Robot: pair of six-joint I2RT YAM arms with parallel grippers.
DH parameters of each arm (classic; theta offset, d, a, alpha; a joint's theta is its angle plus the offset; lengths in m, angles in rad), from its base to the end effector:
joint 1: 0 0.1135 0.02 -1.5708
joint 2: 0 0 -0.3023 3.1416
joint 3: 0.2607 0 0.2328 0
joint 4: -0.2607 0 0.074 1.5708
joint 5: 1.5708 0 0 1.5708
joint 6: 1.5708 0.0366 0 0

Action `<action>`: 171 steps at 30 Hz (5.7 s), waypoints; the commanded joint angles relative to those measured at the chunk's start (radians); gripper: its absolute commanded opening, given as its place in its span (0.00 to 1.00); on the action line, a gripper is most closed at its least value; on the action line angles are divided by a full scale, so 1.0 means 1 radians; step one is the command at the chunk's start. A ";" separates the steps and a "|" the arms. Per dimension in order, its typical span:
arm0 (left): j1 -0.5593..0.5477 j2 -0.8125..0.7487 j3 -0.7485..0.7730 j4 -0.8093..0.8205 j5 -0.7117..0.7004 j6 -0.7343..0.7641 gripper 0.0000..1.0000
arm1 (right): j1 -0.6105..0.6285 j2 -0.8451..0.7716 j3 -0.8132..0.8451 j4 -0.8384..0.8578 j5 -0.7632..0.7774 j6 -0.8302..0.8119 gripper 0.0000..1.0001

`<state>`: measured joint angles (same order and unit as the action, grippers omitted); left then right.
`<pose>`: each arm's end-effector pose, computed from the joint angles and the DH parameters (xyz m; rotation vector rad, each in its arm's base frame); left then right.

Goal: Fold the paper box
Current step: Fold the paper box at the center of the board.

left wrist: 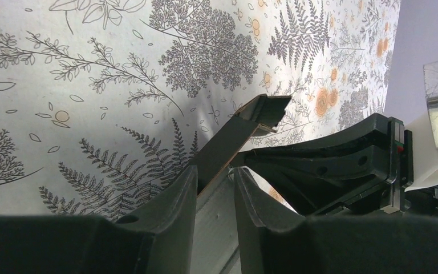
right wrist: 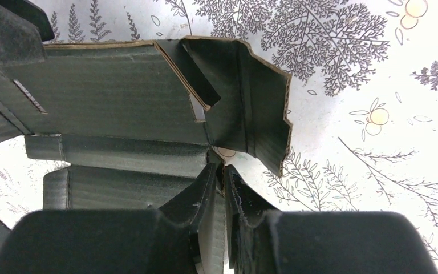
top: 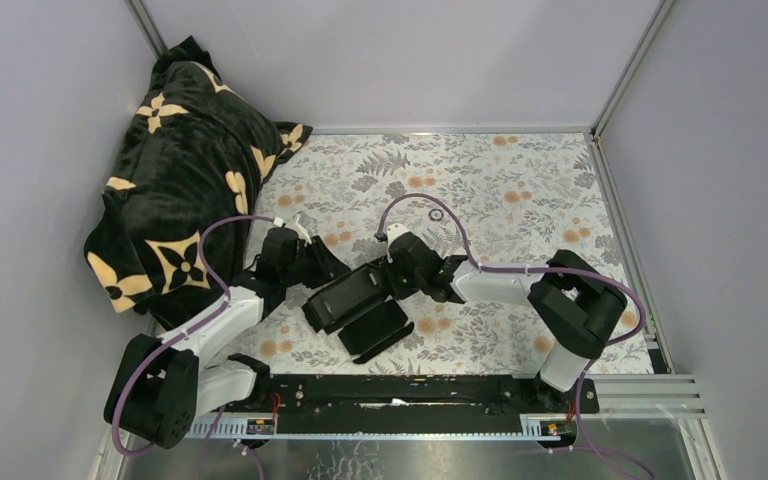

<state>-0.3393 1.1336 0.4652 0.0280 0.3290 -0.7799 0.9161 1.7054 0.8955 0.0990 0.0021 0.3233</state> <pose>0.1779 -0.0753 0.2301 -0.3215 2.3295 -0.9541 0.2089 0.2720 0.2194 -0.6900 2.2632 0.6281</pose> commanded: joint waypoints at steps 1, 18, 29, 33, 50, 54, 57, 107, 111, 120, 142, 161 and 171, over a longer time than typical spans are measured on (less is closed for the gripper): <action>-0.020 0.000 0.025 0.007 -0.001 -0.014 0.35 | 0.025 -0.005 0.050 -0.012 0.082 -0.048 0.17; -0.047 -0.019 0.003 0.026 -0.011 -0.036 0.35 | 0.117 0.027 0.112 -0.055 0.174 -0.085 0.17; -0.050 -0.034 -0.009 0.026 -0.016 -0.040 0.35 | 0.130 0.004 0.091 -0.047 0.161 -0.069 0.23; -0.050 -0.038 -0.013 0.026 -0.017 -0.041 0.35 | 0.130 -0.017 0.077 -0.042 0.163 -0.059 0.34; -0.050 -0.064 0.003 -0.017 -0.047 -0.019 0.35 | 0.096 -0.130 -0.022 -0.029 0.128 0.009 0.37; -0.047 -0.057 0.028 -0.065 -0.091 0.004 0.35 | 0.068 -0.141 -0.045 -0.026 0.112 0.021 0.28; -0.032 -0.044 0.039 -0.072 -0.094 0.009 0.35 | 0.051 -0.156 -0.057 -0.017 0.096 0.024 0.28; 0.042 0.066 0.081 -0.068 -0.059 0.047 0.34 | 0.240 0.036 -0.118 0.078 0.060 0.144 0.23; 0.042 0.042 0.071 -0.074 -0.057 0.044 0.34 | 0.218 0.023 -0.131 0.072 0.073 0.153 0.23; 0.042 -0.007 0.049 -0.094 -0.051 0.040 0.34 | 0.167 0.023 -0.136 0.064 0.078 0.156 0.23; 0.040 -0.135 -0.004 -0.161 -0.052 0.034 0.34 | 0.104 0.044 -0.140 0.076 0.047 0.161 0.23; 0.035 -0.233 -0.059 -0.214 -0.028 0.025 0.34 | 0.098 0.057 -0.132 0.081 0.033 0.157 0.23; 0.019 -0.247 -0.068 -0.221 -0.038 0.018 0.34 | 0.096 0.069 -0.124 0.081 0.024 0.158 0.23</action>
<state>-0.3080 0.8963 0.4118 -0.1787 0.2813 -0.7540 1.0275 1.7126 0.7826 0.2554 -0.0174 0.4953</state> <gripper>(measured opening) 0.342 0.232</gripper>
